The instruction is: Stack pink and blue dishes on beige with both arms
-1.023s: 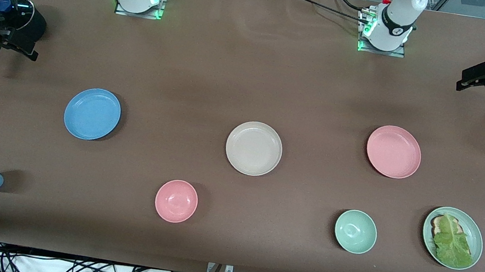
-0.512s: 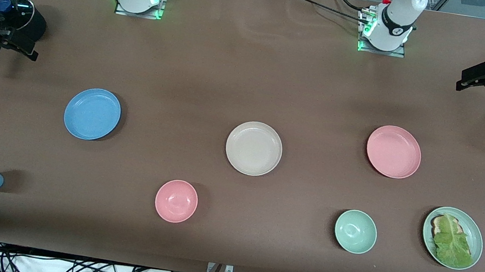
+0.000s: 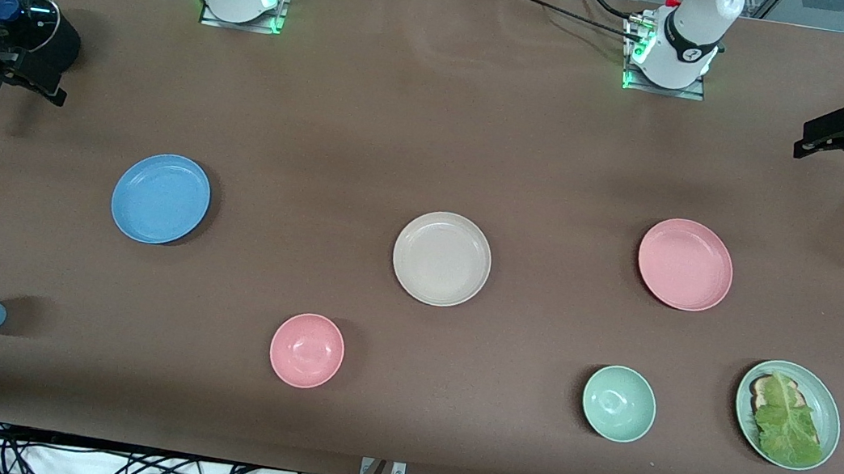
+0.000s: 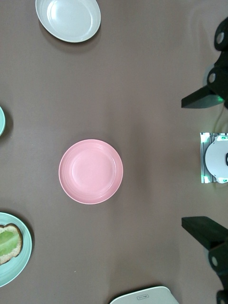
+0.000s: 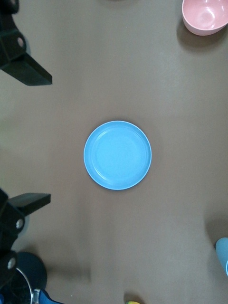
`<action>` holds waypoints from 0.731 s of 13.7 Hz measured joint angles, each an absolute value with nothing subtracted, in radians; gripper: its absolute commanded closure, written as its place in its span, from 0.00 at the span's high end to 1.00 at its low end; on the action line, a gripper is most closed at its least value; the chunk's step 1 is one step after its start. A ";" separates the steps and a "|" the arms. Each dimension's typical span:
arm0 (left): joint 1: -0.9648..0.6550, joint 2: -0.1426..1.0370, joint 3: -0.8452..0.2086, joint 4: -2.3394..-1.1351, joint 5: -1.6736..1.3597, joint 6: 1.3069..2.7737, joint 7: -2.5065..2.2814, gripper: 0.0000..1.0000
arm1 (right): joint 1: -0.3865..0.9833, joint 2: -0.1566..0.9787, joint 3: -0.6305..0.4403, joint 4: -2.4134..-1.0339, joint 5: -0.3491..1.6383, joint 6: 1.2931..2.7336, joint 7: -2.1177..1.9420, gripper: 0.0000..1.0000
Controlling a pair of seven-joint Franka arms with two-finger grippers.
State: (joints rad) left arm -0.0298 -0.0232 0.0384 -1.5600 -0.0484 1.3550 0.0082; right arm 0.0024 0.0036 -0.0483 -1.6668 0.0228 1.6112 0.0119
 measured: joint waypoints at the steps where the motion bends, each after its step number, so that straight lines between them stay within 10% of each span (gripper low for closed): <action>1: -0.030 -0.022 0.038 -1.560 -0.048 1.355 0.008 1.00 | 0.002 0.004 -0.048 -1.667 0.023 1.611 0.012 1.00; 10: -0.032 0.127 0.035 -1.565 -0.056 1.408 0.008 1.00 | 0.003 0.004 -0.048 -1.667 0.023 1.611 0.011 1.00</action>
State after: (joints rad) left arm -0.0323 0.1274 0.0351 -1.5653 -0.0563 1.4076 0.0082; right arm 0.0025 0.0036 -0.0481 -1.6668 0.0228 1.6112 0.0115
